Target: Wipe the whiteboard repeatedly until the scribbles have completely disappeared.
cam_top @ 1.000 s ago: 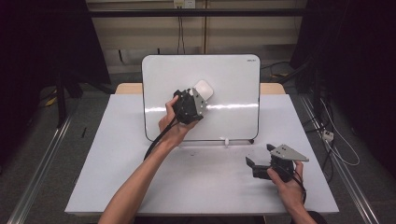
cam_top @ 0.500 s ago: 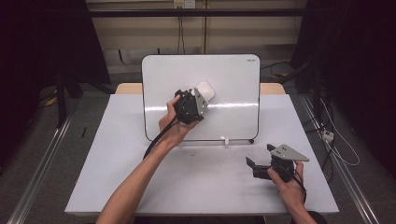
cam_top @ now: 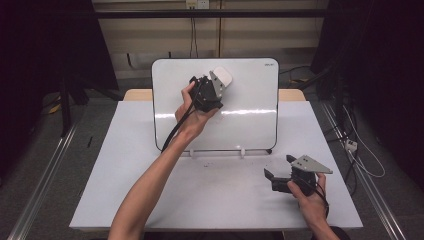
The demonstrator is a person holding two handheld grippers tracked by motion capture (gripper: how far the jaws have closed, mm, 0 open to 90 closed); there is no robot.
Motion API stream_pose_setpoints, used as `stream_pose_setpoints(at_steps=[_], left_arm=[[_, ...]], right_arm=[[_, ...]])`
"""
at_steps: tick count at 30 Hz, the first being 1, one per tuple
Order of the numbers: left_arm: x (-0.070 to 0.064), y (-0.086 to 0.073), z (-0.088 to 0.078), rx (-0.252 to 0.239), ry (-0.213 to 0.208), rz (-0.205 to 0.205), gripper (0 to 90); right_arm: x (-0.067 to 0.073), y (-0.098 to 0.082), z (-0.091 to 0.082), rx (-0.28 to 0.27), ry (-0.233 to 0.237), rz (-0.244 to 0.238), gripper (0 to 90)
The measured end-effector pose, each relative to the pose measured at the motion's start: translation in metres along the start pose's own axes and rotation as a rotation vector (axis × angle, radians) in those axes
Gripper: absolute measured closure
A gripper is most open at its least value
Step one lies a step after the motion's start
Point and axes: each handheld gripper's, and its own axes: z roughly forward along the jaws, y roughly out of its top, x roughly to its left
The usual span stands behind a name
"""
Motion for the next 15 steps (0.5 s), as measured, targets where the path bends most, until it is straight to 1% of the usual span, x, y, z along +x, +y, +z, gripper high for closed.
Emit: stream_pose_setpoints(at_steps=[2, 3, 4, 5, 6, 7, 9, 11, 13, 15], left_arm=[[0.005, 0.003, 0.002, 0.001, 0.006, -0.016, 30.9], [0.007, 0.004, 0.003, -0.006, 0.011, -0.027, 30.9], [0.008, 0.005, 0.003, 0.0, 0.009, -0.039, 30.9], [0.005, 0.005, 0.005, 0.0, 0.029, -0.024, 30.9], [0.002, 0.005, 0.005, -0.002, 0.039, -0.008, 30.9], [0.0, 0.005, 0.005, -0.006, 0.025, -0.017, 30.9], [-0.009, 0.005, 0.003, 0.001, 0.016, 0.037, 30.9], [-0.022, 0.002, 0.003, -0.003, 0.0, 0.076, 30.9], [-0.034, -0.001, 0.003, -0.006, -0.01, 0.087, 31.0], [-0.048, -0.004, 0.003, -0.012, -0.02, 0.113, 30.9]], right_arm=[[0.0, 0.0, 0.0, -0.002, 0.001, 0.0, 5.7], [0.0, 0.0, 0.0, -0.002, 0.001, 0.0, 5.7], [-0.001, -0.001, -0.001, -0.001, 0.001, 0.001, 5.7], [-0.001, -0.001, -0.001, -0.001, 0.001, 0.002, 5.7], [-0.001, -0.001, -0.001, 0.001, -0.001, 0.004, 5.7], [-0.001, -0.001, -0.001, -0.001, -0.003, 0.005, 5.7], [-0.001, -0.001, 0.0, -0.002, -0.001, 0.002, 5.7], [-0.001, -0.001, 0.0, 0.001, -0.001, 0.002, 5.7], [0.0, 0.0, 0.001, 0.0, 0.0, 0.001, 5.7], [0.0, 0.0, 0.001, 0.0, 0.0, -0.002, 5.7]])
